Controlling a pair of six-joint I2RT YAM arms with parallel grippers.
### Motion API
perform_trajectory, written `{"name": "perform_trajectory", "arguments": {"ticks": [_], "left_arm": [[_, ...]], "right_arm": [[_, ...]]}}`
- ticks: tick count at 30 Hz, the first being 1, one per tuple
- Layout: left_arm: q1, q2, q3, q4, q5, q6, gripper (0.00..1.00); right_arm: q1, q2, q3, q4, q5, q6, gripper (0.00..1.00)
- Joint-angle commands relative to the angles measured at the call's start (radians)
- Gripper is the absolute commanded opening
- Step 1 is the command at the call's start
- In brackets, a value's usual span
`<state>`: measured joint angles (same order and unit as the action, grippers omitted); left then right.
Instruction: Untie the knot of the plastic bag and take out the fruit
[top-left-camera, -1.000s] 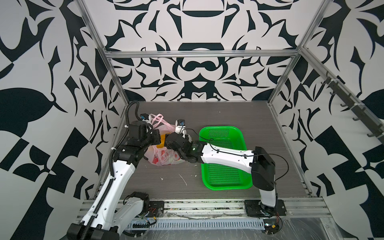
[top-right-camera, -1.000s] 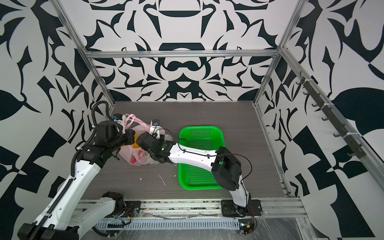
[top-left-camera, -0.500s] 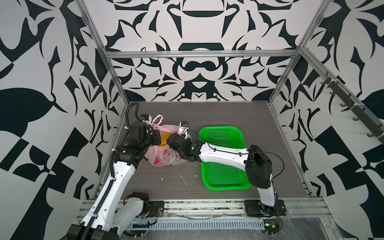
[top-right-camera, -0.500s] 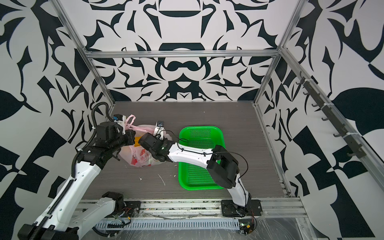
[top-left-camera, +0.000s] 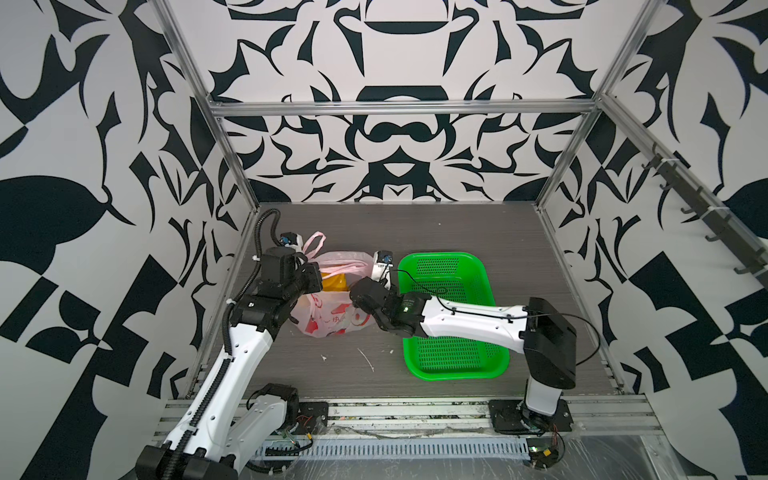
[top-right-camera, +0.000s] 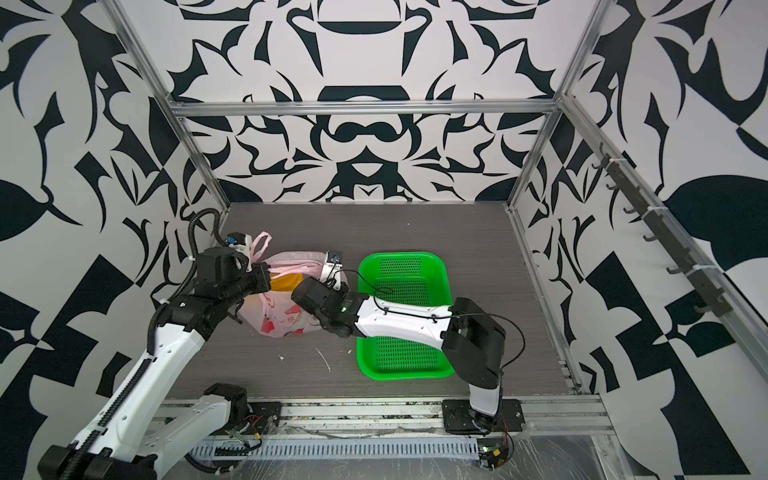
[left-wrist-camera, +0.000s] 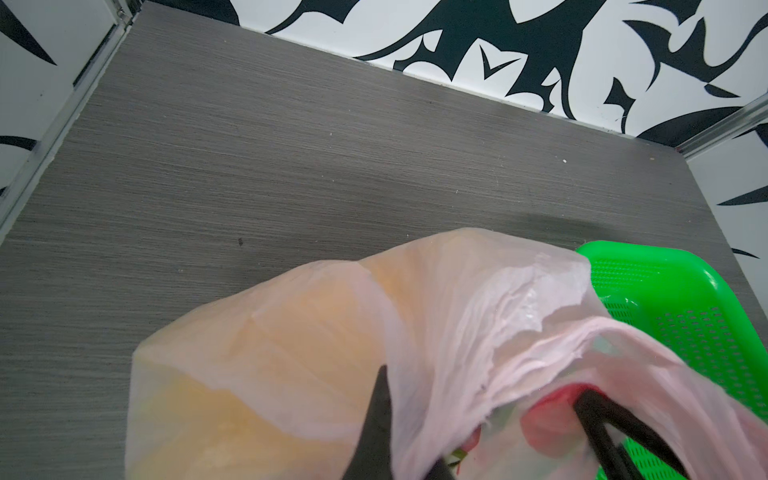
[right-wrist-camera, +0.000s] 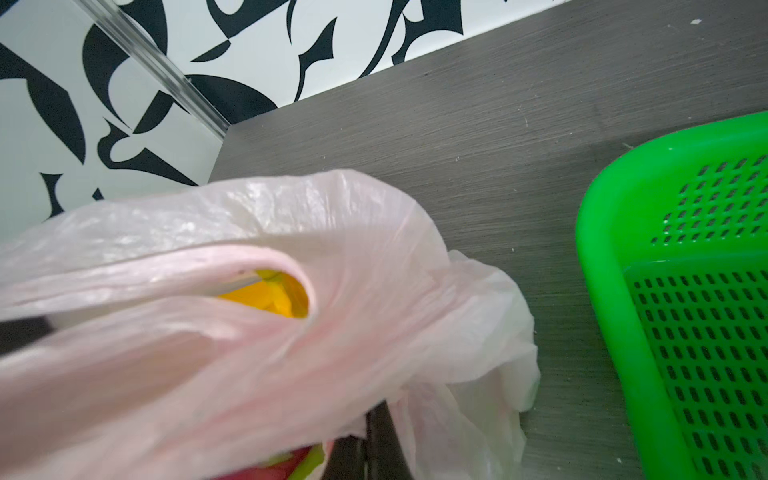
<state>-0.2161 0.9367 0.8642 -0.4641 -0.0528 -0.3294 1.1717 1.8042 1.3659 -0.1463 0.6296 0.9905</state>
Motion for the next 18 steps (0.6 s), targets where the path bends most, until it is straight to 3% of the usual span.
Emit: {"name": "perform_trajectory", "arguments": {"ticks": [1, 18], "left_arm": [[0.004, -0.014, -0.01, 0.017, -0.023, -0.023, 0.0], [0.004, -0.078, -0.099, -0.004, -0.075, -0.064, 0.0]], "right_arm": [[0.027, -0.053, -0.056, 0.018, 0.042, 0.036, 0.05], [0.051, -0.086, -0.257, 0.102, 0.025, 0.158, 0.06]]}}
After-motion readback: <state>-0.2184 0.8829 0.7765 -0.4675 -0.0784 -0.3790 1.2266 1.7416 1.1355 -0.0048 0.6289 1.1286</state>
